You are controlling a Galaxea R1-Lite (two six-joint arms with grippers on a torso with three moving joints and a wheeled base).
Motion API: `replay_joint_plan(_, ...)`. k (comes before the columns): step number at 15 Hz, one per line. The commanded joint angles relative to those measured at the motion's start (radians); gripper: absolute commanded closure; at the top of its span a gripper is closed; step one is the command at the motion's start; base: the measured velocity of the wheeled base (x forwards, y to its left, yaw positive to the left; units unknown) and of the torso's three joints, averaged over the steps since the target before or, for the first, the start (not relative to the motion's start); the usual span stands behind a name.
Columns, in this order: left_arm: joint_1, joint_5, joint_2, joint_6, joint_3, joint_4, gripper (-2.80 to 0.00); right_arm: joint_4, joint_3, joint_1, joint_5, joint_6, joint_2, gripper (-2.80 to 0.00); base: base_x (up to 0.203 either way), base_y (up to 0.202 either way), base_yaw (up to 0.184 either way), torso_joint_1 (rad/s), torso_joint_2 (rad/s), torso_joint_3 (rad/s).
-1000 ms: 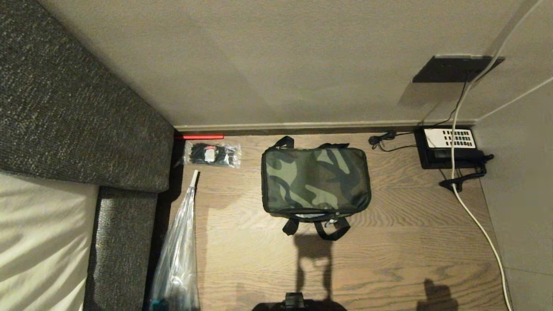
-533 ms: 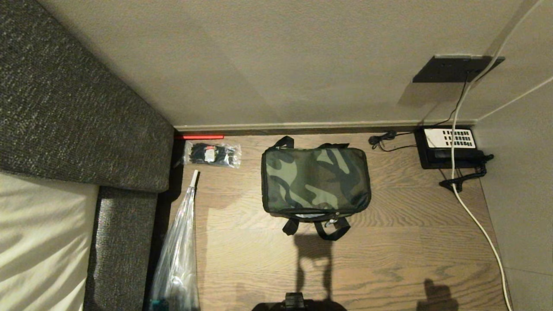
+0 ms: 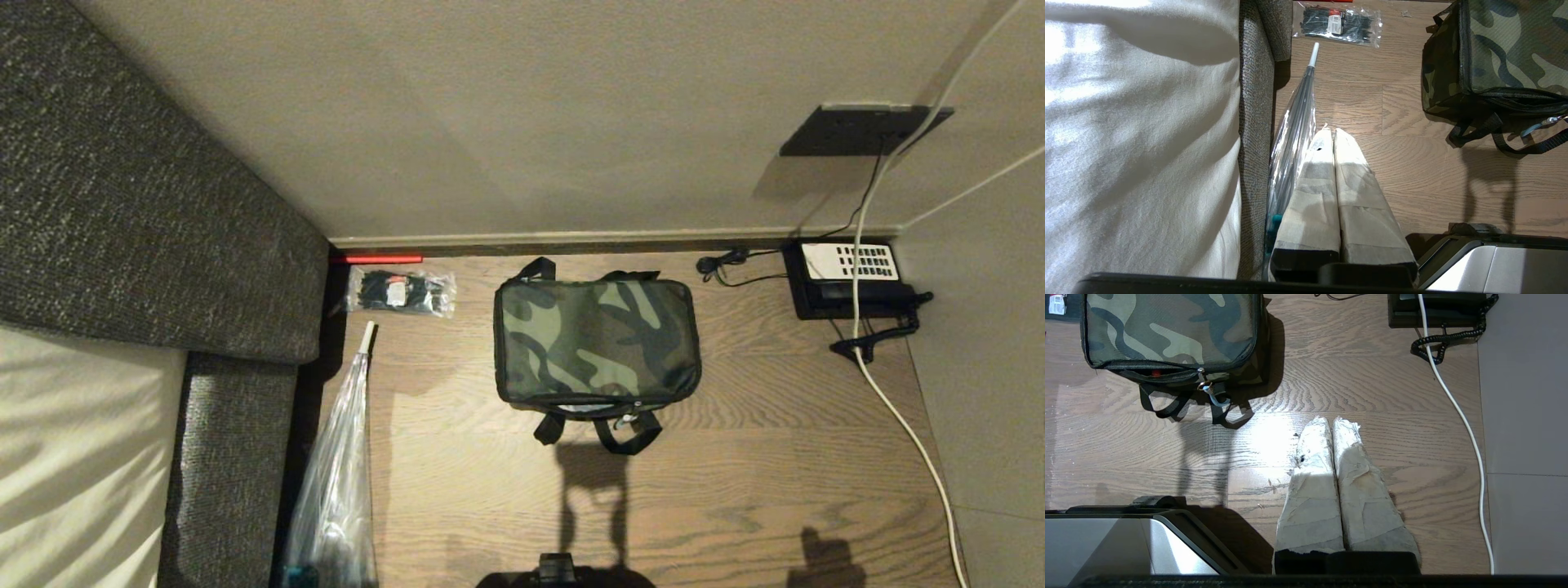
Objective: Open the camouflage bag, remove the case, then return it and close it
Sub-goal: Open the top of the storage box
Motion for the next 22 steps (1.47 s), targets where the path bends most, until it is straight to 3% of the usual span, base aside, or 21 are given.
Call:
replay_joint_plan(1,0.0,0.001,-0.002,0.0,0.003,0.0,0.0,0.001,0.0,0.0,-0.001,-0.001,0.001,0.0,0.0,0.0,0.0,0.0,0.0,0.0)
replay_joint_plan(3,0.0,0.001,-0.002,0.0,0.002,0.0,0.0,-0.007,-0.004,0.0,-0.003,-0.001,0.001,0.0,0.0,0.0,0.0,0.0,0.0,0.0)
replay_joint_plan(5,0.0,0.001,-0.002,0.0,0.002,0.0,0.0,0.018,-0.119,0.0,0.015,0.0,0.001,0.0,0.0,0.0,0.0,0.0,0.0,0.0)
replay_joint_plan(6,0.0,0.001,-0.002,0.0,0.003,0.0,0.0,0.1,-0.239,0.0,0.035,0.001,0.001,0.0,0.0,0.0,0.0,0.0,0.0,0.0)
replay_joint_plan(8,0.001,-0.001,-0.002,0.0,0.003,0.0,0.0,0.44,-0.588,0.0,0.071,0.015,0.001,0.0,0.0,0.0,0.0,0.0,0.0,0.0)
replay_joint_plan(10,0.0,0.001,-0.002,0.0,0.002,0.0,0.0,0.656,-0.831,0.0,0.103,0.033,0.005,0.0,0.0,0.0,0.0,0.0,0.0,0.0)
replay_joint_plan(13,0.0,-0.001,-0.002,0.0,0.002,0.0,0.0,0.75,-0.956,0.007,0.126,0.136,0.179,0.0,0.0,0.0,0.0,0.0,0.0,0.0)
replay_joint_plan(16,0.0,0.001,-0.002,0.0,0.003,0.0,0.0,0.746,-0.995,0.028,0.141,0.227,0.612,0.0,0.0,0.0,0.0,0.0,0.0,0.0)
replay_joint_plan(18,0.0,0.001,-0.002,0.0,0.003,0.0,0.0,0.649,-0.96,0.039,0.147,0.272,0.893,0.0,0.0,0.0,0.0,0.0,0.0,0.0)
replay_joint_plan(22,0.0,0.0,-0.002,0.0,0.003,0.0,0.0,0.235,-0.811,0.107,0.151,0.324,1.359,0.0,0.0,0.0,0.0,0.0,0.0,0.0)
